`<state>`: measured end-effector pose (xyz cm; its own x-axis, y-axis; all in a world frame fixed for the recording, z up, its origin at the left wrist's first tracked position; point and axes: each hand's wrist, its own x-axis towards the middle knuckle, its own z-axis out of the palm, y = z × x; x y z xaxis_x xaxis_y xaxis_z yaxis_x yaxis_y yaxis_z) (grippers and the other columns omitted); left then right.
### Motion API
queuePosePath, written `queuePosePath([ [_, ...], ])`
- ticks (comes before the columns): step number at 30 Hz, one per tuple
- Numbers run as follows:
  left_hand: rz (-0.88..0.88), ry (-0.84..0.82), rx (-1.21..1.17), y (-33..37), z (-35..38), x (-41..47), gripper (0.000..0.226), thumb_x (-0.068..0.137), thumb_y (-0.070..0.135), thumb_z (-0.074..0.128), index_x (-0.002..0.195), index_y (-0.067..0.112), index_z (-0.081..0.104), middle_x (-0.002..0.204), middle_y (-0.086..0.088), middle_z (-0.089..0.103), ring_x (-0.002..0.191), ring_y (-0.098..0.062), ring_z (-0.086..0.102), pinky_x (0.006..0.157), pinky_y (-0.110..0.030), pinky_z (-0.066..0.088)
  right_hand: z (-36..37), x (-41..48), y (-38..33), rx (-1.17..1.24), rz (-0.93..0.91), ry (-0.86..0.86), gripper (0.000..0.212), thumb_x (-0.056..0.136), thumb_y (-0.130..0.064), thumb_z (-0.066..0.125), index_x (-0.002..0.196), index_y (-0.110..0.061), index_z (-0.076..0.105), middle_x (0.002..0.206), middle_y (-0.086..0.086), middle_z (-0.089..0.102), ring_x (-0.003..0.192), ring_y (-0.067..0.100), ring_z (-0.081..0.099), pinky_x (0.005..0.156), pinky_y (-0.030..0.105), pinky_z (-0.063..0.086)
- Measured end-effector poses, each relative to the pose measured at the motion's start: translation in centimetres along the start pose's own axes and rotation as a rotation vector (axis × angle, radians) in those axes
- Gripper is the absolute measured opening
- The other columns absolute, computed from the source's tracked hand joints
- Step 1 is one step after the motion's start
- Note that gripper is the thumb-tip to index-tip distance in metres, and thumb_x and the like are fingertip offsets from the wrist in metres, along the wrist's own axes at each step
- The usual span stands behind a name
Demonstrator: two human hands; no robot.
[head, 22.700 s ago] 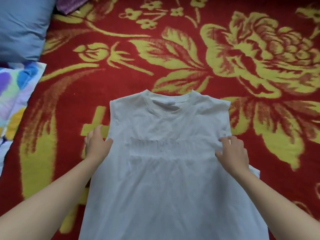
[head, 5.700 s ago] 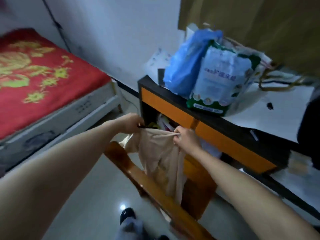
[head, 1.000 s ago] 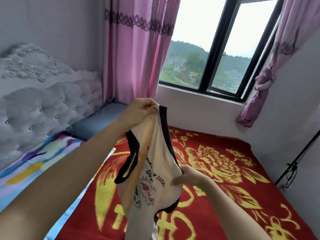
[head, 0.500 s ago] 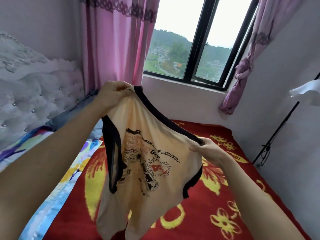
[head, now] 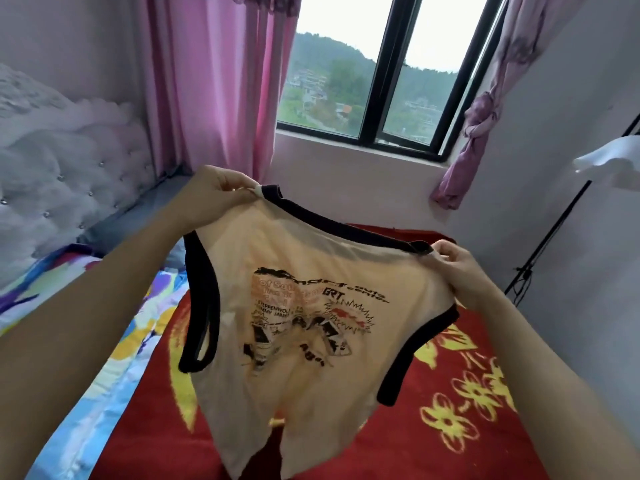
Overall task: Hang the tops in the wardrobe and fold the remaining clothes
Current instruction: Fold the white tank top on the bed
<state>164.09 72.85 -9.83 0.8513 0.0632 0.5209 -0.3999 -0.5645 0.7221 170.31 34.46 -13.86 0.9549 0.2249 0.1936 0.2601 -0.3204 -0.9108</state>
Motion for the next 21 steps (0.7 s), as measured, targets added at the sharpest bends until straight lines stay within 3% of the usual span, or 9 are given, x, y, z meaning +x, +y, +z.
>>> queuePosePath([
  [2, 0.05, 0.019, 0.003, 0.0, -0.7, -0.2, 0.047, 0.084, 0.01, 0.067, 0.063, 0.052, 0.068, 0.062, 0.034, 0.062, 0.061, 0.018, 0.055, 0.061, 0.002, 0.038, -0.3, 0.1, -1.3, -0.008, -0.083, 0.039, 0.018, 0.076, -0.033, 0.069, 0.07, -0.021, 0.057, 0.057, -0.011, 0.062, 0.051, 0.0, 0.056, 0.045, 0.013, 0.043],
  [6, 0.092, 0.109, 0.074, -0.3, -0.7, -0.1, 0.022, 0.086, 0.013, 0.066, 0.079, 0.034, 0.067, 0.06, 0.032, 0.06, 0.059, 0.013, 0.051, 0.058, -0.001, 0.034, -0.9, 0.5, -3.2, -0.182, -0.241, 0.145, 0.021, 0.088, -0.019, 0.063, 0.068, -0.025, 0.058, 0.058, -0.015, 0.059, 0.054, -0.004, 0.05, 0.048, 0.008, 0.038],
  [10, 0.063, 0.064, 0.08, -3.2, 1.3, 0.3, 0.023, 0.087, 0.013, 0.065, 0.077, 0.034, 0.063, 0.07, -0.01, 0.067, 0.062, -0.005, 0.049, 0.056, -0.009, 0.032, -0.3, 1.7, -1.4, -0.379, -0.279, 0.184, 0.021, 0.089, -0.022, 0.061, 0.07, -0.018, 0.053, 0.047, -0.012, 0.044, 0.048, 0.001, 0.04, 0.047, 0.01, 0.029],
  [11, 0.03, 0.026, 0.078, -4.5, 2.4, 0.5, 0.023, 0.086, 0.011, 0.064, 0.077, 0.032, 0.064, 0.069, -0.013, 0.066, 0.06, -0.004, 0.048, 0.056, -0.009, 0.032, 0.0, 2.1, 0.1, -0.43, -0.245, 0.174, 0.02, 0.089, -0.024, 0.06, 0.072, -0.016, 0.054, 0.048, -0.01, 0.042, 0.049, 0.003, 0.038, 0.05, 0.015, 0.03],
  [13, -0.034, -0.066, 0.1, -7.1, 4.8, 0.0, 0.021, 0.085, 0.007, 0.065, 0.076, 0.026, 0.067, 0.057, 0.008, 0.059, 0.056, -0.001, 0.047, 0.054, -0.008, 0.032, 0.5, 2.5, 3.6, -0.468, -0.123, 0.122, 0.021, 0.091, -0.028, 0.057, 0.076, -0.012, 0.056, 0.058, -0.006, 0.047, 0.057, 0.01, 0.043, 0.056, 0.029, 0.034],
  [16, -0.114, -0.183, 0.12, -11.0, 8.4, -1.3, 0.015, 0.083, 0.004, 0.068, 0.079, 0.018, 0.071, 0.046, 0.014, 0.051, 0.05, 0.004, 0.046, 0.051, -0.011, 0.031, 1.4, 2.8, 8.9, -0.428, 0.046, 0.046, 0.023, 0.092, -0.029, 0.056, 0.074, -0.015, 0.058, 0.059, 0.0, 0.05, 0.055, 0.014, 0.043, 0.056, 0.031, 0.031],
  [18, -0.175, -0.249, 0.1, -13.5, 10.5, -1.7, 0.022, 0.083, 0.006, 0.069, 0.075, 0.026, 0.068, 0.05, 0.008, 0.057, 0.051, -0.001, 0.047, 0.055, -0.019, 0.034, 1.9, 3.3, 12.0, -0.455, 0.12, -0.001, 0.024, 0.092, -0.029, 0.055, 0.069, -0.021, 0.055, 0.056, -0.002, 0.048, 0.051, 0.014, 0.04, 0.054, 0.031, 0.029],
  [19, -0.218, -0.274, 0.103, -14.5, 11.1, -1.9, 0.022, 0.082, 0.006, 0.069, 0.075, 0.027, 0.068, 0.056, -0.002, 0.062, 0.056, -0.011, 0.052, 0.058, -0.028, 0.038, 2.2, 3.5, 13.1, -0.471, 0.155, -0.03, 0.028, 0.093, -0.029, 0.055, 0.066, -0.022, 0.052, 0.055, -0.001, 0.047, 0.05, 0.015, 0.039, 0.053, 0.032, 0.028],
  [21, -0.293, -0.326, 0.123, -16.8, 12.9, -1.4, 0.02, 0.082, 0.006, 0.069, 0.076, 0.025, 0.069, 0.065, -0.016, 0.065, 0.06, -0.019, 0.053, 0.06, -0.032, 0.038, 2.3, 4.6, 15.7, -0.447, 0.233, -0.087, 0.037, 0.094, -0.031, 0.053, 0.062, -0.016, 0.044, 0.054, 0.001, 0.041, 0.049, 0.017, 0.034, 0.053, 0.033, 0.025],
])
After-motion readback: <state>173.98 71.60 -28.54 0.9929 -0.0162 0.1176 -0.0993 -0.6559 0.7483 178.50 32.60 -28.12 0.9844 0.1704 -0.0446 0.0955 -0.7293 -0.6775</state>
